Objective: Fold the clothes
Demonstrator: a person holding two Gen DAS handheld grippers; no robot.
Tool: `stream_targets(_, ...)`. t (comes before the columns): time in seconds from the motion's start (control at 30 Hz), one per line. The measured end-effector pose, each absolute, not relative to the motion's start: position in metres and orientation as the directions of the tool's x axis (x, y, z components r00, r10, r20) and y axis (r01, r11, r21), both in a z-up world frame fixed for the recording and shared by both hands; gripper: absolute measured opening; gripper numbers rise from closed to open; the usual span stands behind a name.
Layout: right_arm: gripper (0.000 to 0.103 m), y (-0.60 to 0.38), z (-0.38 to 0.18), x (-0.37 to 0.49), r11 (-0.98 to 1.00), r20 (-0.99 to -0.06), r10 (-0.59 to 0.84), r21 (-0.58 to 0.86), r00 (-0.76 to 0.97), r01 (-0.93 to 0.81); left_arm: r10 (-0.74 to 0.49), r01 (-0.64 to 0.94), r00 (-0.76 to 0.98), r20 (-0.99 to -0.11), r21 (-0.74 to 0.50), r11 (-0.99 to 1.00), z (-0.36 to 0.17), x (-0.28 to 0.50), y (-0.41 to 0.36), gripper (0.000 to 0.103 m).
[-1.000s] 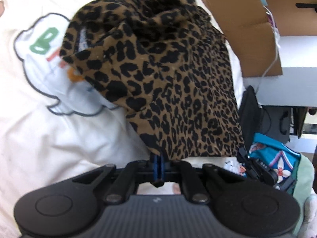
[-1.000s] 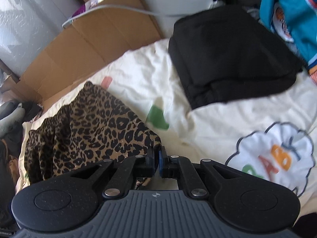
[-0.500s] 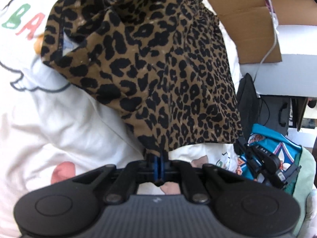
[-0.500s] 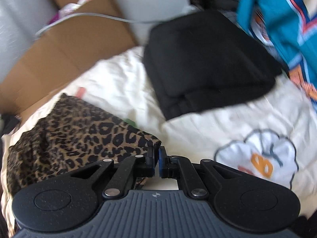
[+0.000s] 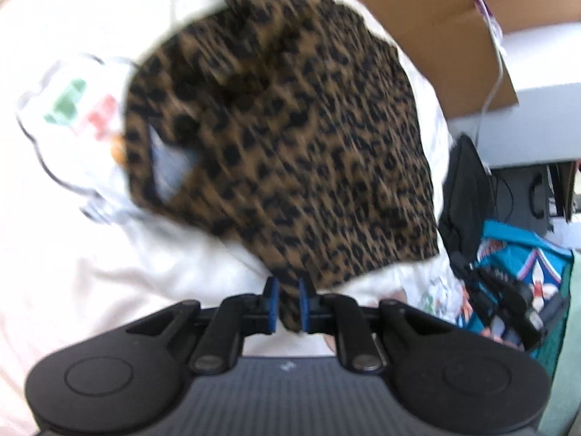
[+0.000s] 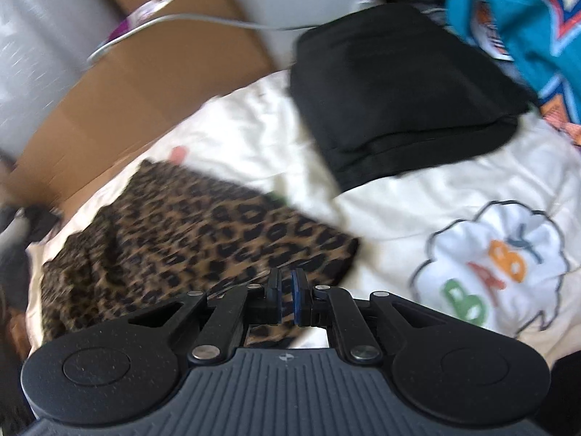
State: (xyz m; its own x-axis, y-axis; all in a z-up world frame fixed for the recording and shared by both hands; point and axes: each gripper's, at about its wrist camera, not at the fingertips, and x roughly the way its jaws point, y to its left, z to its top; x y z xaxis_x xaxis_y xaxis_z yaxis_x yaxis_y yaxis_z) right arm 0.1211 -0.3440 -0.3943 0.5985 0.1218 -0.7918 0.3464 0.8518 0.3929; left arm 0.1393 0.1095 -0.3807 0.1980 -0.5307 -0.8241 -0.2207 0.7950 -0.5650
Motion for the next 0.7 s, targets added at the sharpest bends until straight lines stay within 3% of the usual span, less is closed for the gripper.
stream_targets(0.33, 0.005, -0.289, -0.406, 0.120, 0.832, -0.773, 0.269, 0.487, 0.575, 0.265, -0.392, -0.307, 0.300, -0.869, -0.477, 0.823, -0.389, 0.182, 0.158, 0.013)
stream_targets(0.4, 0.007, -0.277, -0.408, 0.120, 0.837, -0.772, 0.293, 0.493, 0.564, 0.240, -0.362, -0.309, 0.325, -0.873, -0.460, 0.832, -0.394, 0.194, 0.166, 0.020)
stream_targets(0.43, 0.014, -0.270, -0.409, 0.119, 0.839, -0.773, 0.307, 0.495, 0.556, 0.226, -0.348, -0.310, 0.342, -0.873, -0.454, 0.835, -0.397, 0.201, 0.169, 0.027)
stream_targets(0.7, 0.017, -0.229, -0.410, 0.120, 0.838, -0.756, 0.400, 0.530, 0.518, 0.127, -0.301, -0.272, 0.409, -0.861, -0.430, 0.861, -0.412, 0.261, 0.180, 0.031)
